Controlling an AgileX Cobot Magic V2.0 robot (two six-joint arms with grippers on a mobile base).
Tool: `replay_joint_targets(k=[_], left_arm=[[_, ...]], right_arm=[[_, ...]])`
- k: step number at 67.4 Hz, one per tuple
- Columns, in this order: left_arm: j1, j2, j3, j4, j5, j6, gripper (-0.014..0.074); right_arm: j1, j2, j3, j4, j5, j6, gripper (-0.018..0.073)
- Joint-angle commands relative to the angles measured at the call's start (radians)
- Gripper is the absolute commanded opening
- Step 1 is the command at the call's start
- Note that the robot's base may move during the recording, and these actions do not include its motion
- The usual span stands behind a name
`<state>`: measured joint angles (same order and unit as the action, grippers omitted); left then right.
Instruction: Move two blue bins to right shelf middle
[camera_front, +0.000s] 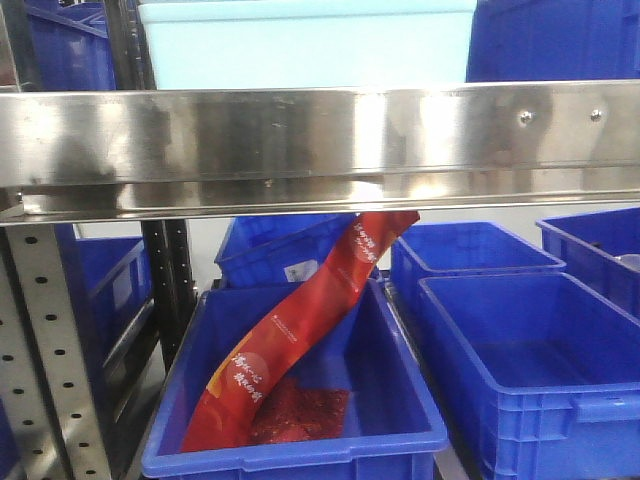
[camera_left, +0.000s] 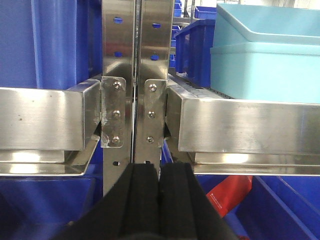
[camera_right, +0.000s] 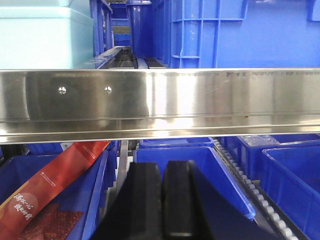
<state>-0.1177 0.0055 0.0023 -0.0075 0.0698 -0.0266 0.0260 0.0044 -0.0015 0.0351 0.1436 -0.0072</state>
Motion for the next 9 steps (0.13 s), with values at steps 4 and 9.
replay_joint_targets(k=[4, 9], left_arm=[[0.003, -0.005, -0.002, -0.005, -0.019, 0.002, -0.0111], [0.003, -0.005, -0.002, -0.005, -0.019, 0.002, -0.0111]], right_arm=[[-0.007, -0.004, 0.002, -0.007, -0.02, -0.007, -0.0162], [-0.007, -0.004, 0.002, -0.007, -0.02, -0.007, -0.0162]])
